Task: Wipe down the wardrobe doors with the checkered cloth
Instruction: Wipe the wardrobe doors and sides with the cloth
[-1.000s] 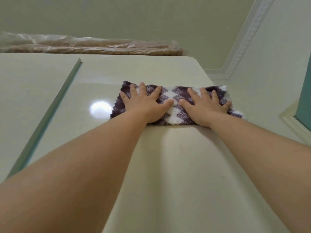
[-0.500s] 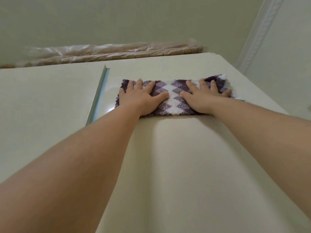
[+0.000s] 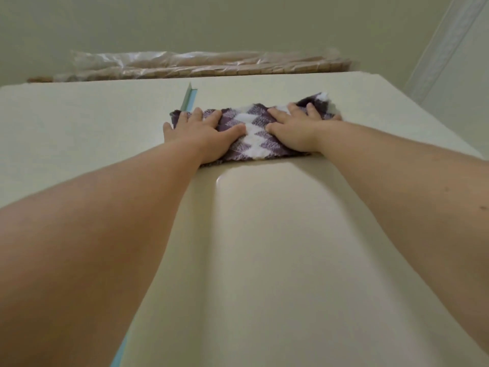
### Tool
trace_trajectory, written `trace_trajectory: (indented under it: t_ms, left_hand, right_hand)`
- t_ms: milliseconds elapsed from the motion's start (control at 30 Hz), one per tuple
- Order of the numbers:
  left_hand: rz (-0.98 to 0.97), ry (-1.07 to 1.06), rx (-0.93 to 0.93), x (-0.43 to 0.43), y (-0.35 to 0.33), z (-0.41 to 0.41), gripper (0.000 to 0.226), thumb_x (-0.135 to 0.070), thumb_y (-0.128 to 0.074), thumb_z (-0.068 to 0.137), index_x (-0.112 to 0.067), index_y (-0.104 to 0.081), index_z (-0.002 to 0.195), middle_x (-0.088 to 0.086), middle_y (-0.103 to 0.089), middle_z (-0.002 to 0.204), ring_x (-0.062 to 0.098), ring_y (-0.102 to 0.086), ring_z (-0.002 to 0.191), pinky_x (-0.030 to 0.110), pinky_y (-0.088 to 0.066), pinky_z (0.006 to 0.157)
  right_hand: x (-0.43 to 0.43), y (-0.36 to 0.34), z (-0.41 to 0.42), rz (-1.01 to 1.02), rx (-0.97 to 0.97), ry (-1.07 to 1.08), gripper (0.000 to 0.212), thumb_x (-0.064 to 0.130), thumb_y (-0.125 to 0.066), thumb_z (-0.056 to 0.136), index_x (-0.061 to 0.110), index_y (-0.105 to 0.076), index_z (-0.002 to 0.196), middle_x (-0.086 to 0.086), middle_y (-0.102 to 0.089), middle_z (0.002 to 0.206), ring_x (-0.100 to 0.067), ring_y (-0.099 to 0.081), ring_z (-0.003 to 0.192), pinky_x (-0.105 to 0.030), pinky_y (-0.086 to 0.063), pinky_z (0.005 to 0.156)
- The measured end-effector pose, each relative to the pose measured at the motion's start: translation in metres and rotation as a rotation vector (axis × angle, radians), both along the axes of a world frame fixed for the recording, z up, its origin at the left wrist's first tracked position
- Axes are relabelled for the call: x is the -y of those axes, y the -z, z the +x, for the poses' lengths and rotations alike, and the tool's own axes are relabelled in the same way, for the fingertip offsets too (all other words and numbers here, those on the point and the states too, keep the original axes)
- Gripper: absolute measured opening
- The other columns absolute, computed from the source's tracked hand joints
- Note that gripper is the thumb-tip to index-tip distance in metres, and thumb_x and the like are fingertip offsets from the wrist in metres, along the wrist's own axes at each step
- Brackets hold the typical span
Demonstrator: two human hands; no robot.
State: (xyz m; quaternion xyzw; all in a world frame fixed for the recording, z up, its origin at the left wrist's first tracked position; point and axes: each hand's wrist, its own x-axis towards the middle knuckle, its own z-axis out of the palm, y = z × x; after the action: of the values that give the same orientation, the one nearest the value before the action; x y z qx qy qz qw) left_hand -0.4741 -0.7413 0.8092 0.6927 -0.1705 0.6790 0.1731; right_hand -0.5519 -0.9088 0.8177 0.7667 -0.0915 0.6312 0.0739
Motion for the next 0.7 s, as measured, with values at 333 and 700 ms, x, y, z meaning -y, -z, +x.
trace_trajectory:
  t_ms: [333, 700]
  left_hand:
    - [-0.009, -0.022, -0.019, 0.02, -0.003, -0.01, 0.082, -0.082, -0.016, 0.076, -0.039, -0.012, 0.145, 0.002, -0.013, 0.155, 0.025, -0.006, 0.143, 0.053, -0.006, 0.113]
    - [0.112, -0.007, 0.007, 0.092, -0.002, -0.041, 0.08, -0.082, -0.014, 0.076, -0.041, -0.008, 0.145, 0.0, -0.004, 0.157, 0.024, 0.001, 0.143, 0.052, 0.001, 0.113]
  right_hand:
    - [0.031, -0.006, -0.007, -0.036, 0.052, -0.006, 0.056, 0.064, -0.018, 0.09, 0.05, -0.008, 0.143, 0.008, 0.001, 0.157, -0.021, 0.007, 0.144, -0.061, 0.005, 0.109]
    - [0.105, 0.006, -0.037, 0.074, 0.1, 0.029, 0.059, 0.066, -0.017, 0.089, 0.048, -0.006, 0.144, 0.007, 0.003, 0.157, -0.022, 0.008, 0.144, -0.061, 0.005, 0.108]
